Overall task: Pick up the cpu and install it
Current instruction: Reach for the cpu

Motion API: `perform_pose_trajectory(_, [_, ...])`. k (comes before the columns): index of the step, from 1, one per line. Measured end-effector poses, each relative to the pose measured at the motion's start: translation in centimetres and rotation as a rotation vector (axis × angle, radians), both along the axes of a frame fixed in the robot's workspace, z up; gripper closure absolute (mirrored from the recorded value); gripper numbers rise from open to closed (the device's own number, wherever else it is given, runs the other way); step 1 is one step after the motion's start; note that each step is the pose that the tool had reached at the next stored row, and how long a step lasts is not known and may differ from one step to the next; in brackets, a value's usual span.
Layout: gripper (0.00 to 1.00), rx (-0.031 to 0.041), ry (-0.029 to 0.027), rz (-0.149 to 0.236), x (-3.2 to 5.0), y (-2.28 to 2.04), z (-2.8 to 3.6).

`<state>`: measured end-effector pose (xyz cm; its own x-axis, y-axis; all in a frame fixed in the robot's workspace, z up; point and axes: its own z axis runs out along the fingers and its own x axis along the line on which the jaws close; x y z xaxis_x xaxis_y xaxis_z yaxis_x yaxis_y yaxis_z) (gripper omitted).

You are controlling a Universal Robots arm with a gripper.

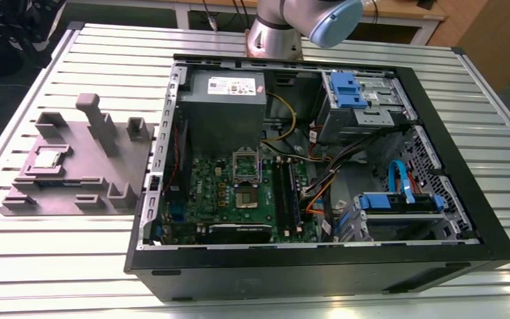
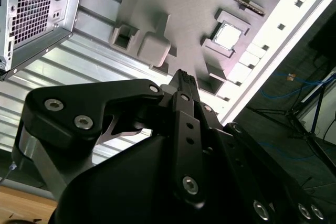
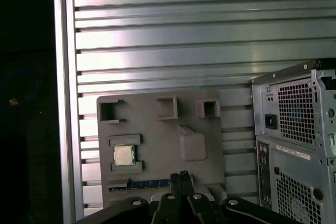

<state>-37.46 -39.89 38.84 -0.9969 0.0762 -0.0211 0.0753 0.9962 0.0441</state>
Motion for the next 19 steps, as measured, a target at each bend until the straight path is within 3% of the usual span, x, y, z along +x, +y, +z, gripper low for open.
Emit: perform_pose_trajectory(19, [0.9, -0.0001, 0.0019, 0.0, -0.45, 0.0, -0.07])
